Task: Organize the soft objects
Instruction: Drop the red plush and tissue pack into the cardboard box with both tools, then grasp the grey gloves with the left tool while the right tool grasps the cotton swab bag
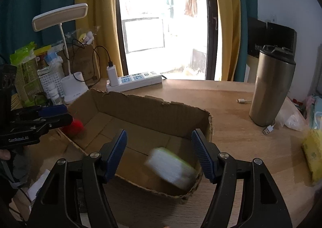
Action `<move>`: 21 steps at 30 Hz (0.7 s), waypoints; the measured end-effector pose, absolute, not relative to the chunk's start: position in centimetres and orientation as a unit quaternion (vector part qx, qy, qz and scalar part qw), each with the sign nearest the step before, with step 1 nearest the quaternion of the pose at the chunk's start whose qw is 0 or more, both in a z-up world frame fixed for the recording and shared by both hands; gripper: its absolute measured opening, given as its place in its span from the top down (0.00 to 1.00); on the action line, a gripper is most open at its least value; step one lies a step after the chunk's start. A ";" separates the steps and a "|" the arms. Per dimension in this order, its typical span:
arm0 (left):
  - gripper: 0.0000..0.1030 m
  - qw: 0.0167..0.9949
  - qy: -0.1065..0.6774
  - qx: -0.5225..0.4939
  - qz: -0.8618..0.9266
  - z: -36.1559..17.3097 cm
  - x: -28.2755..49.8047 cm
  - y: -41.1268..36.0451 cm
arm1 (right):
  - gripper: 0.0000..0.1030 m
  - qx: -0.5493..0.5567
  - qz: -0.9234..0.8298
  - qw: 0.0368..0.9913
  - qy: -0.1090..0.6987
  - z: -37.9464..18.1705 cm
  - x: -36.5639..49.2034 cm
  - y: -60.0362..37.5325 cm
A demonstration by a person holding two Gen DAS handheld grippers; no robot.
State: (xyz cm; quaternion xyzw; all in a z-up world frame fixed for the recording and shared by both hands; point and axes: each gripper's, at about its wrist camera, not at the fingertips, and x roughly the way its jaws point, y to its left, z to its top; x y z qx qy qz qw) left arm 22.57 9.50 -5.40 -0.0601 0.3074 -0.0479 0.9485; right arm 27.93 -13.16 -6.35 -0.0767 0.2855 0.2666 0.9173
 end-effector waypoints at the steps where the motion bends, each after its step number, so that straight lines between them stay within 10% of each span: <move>1: 0.48 0.950 0.304 -0.058 -0.047 -5.3 22.4 9.4 | 0.30 -0.075 0.266 0.918 0.285 -6.3 27.9 -13.3; 4: 0.31 0.954 0.292 -0.050 -0.042 -4.6 21.7 9.1 | 0.29 -0.072 0.267 0.919 0.280 -5.8 27.5 -13.8; 21: 0.29 0.966 0.248 -0.065 -0.029 -1.0 15.4 9.5 | 0.29 -0.065 0.271 0.925 0.259 -2.4 21.4 -16.1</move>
